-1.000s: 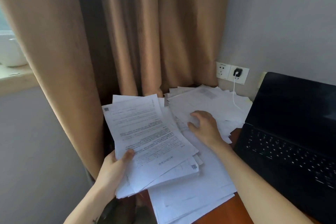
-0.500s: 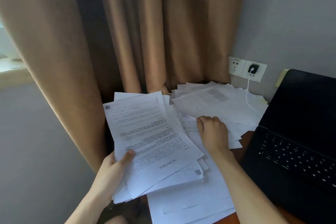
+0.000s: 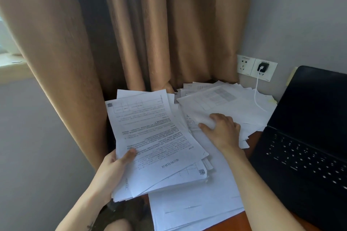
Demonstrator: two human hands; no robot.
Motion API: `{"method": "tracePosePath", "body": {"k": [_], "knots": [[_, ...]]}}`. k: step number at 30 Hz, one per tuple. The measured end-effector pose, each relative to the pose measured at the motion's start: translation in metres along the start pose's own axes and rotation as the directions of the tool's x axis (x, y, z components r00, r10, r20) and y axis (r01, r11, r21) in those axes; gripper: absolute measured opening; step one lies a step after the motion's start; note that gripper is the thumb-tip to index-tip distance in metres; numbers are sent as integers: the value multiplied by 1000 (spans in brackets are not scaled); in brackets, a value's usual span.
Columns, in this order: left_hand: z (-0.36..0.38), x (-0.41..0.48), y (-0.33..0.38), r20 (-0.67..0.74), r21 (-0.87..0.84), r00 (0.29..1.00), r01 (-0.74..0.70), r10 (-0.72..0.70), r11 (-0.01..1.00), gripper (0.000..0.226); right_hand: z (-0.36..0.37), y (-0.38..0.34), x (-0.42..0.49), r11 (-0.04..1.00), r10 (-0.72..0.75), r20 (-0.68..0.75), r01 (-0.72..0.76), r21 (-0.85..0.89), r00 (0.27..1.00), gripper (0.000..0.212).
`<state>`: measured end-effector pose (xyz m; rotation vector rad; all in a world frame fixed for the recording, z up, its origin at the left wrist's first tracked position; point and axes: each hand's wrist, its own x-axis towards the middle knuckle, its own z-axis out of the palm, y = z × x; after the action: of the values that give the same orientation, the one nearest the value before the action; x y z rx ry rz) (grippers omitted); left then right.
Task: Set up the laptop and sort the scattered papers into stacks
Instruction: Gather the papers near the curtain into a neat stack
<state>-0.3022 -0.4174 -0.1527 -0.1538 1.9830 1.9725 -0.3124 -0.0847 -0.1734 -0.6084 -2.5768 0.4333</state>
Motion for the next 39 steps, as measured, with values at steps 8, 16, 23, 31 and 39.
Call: {"method": "tracePosePath", "body": {"k": [8, 16, 23, 31, 39], "knots": [[1, -2, 0, -6, -23, 1000, -25, 25, 999, 19, 0, -6, -8, 993, -47, -162, 29, -111, 986, 34], [-2, 1, -1, 8, 6, 999, -36, 36, 999, 20, -14, -3, -16, 998, -9, -352, -11, -54, 936, 13], [-1, 4, -3, -5, 26, 1000, -27, 27, 999, 20, -19, -22, -38, 841, -25, -218, 138, 523, 976, 13], [-5, 2, -2, 25, 17, 1000, -11, 11, 1000, 24, -32, -49, -77, 690, -165, 13, 106, 716, 986, 7], [-5, -3, 6, -4, -27, 1000, 9, -9, 1000, 28, -40, -54, -114, 755, -568, -8, 525, 393, 823, 11]]}}
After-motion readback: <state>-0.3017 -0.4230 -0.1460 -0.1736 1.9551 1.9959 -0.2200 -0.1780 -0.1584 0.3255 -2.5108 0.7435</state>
